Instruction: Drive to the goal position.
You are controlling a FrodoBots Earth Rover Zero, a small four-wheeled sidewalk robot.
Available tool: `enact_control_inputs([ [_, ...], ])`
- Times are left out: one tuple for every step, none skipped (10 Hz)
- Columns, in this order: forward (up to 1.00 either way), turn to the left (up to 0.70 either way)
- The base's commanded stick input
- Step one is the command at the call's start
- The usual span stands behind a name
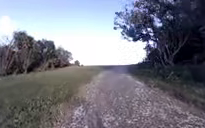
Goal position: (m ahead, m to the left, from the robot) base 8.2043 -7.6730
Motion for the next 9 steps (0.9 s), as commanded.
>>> enact_control_inputs([
  [0.50,0.00],
  [0.50,0.00],
  [0.50,0.00],
  [0.50,0.06],
  [0.50,0.18],
  [0.50,0.22],
  [0.50,0.20],
  [0.50,0.07],
  [0.50,0.00],
])
